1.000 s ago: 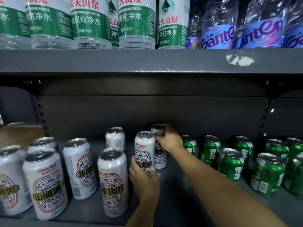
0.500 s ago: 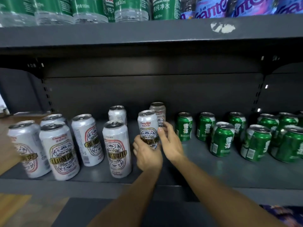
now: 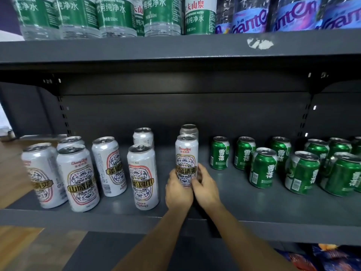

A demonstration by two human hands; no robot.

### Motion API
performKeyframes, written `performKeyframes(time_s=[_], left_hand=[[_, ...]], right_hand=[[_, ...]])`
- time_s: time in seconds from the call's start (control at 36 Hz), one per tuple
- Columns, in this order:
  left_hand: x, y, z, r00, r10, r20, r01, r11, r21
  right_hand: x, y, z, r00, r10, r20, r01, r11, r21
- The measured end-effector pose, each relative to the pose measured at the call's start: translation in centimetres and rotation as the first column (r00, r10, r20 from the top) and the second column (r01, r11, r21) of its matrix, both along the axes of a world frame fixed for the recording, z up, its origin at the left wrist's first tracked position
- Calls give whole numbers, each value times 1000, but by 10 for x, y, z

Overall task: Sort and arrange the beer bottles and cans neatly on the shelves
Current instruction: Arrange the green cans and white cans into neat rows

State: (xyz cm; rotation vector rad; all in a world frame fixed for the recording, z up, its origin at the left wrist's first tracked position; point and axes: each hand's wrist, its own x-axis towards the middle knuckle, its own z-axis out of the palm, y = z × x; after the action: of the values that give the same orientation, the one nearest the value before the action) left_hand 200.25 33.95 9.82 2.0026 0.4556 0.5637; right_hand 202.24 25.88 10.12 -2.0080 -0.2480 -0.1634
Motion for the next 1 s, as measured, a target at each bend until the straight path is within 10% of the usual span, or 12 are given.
performKeyframes(time_s=[1.0], left_hand=[[-5,0,1,997,-23,-74,33,990,134]], right_hand=[[3,-2,-5,999,-15,41,15,1000,8]])
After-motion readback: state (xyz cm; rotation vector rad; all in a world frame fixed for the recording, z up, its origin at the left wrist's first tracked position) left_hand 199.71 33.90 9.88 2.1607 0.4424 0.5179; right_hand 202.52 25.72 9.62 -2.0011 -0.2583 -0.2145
